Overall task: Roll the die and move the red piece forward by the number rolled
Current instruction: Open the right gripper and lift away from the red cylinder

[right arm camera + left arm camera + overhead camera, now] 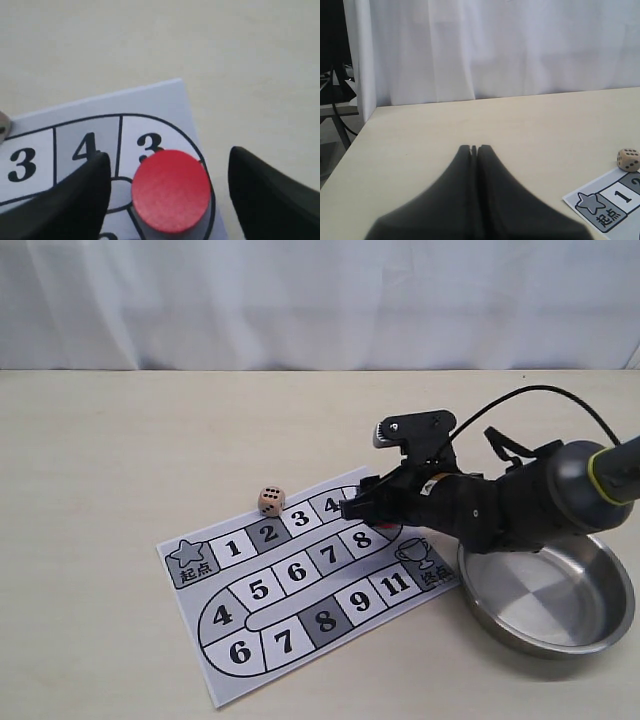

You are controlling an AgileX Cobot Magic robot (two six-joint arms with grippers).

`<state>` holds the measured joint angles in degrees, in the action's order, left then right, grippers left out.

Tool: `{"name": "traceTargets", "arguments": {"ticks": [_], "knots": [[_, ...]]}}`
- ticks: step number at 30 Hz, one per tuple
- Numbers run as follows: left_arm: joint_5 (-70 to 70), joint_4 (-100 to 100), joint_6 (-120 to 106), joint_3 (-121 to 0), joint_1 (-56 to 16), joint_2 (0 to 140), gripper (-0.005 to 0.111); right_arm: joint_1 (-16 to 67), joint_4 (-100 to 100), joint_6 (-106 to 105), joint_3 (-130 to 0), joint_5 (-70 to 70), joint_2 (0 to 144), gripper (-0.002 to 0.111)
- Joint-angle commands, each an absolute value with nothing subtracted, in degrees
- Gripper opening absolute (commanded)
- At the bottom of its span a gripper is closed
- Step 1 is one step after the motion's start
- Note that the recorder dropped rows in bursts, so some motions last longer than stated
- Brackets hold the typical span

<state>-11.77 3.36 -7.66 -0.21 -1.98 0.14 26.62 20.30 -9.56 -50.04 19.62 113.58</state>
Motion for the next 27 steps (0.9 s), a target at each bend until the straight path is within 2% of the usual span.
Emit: {"name": "traceTargets", "arguments": {"ticks": [1,9,15,17,20,23,24,27], "knots": [[-11.27,3.49,-7.41,0.0,-2.15,0.0,0.0,26.68,20.25,-9.36,-49.92,20.89,109.66,0.064],[-11.27,3.49,-7.41,0.0,-2.15,0.0,0.0,26.68,20.25,-9.36,-49.92,19.73,102.97,0.064],[-11.27,3.49,-7.41,0.0,-2.15,0.0,0.0,26.1,24.81,-10.11,-50.03,15.21,97.89,0.059],[-11.27,3.49,-7.41,0.0,-2.15,0.0,0.0,24.39,24.81,-10.25,-51.91,8.4,97.49,0.059],[-11.27,3.49,-7.41,0.0,-2.15,0.0,0.0,20.17,24.81,-10.25,-57.43,-9.94,97.49,0.059],[-11.27,3.49,-7.41,0.0,-2.15,0.0,0.0,15.73,24.01,-10.25,-62.23,-24.37,97.39,0.053],[-11.27,3.49,-7.41,0.0,-2.15,0.0,0.0,14.45,23.14,-10.25,-63.34,-27.91,97.39,0.051],[-11.27,3.49,-7.41,0.0,-2.15,0.0,0.0,11.49,21.23,-10.25,-65.21,-34.01,97.39,0.031]]}}
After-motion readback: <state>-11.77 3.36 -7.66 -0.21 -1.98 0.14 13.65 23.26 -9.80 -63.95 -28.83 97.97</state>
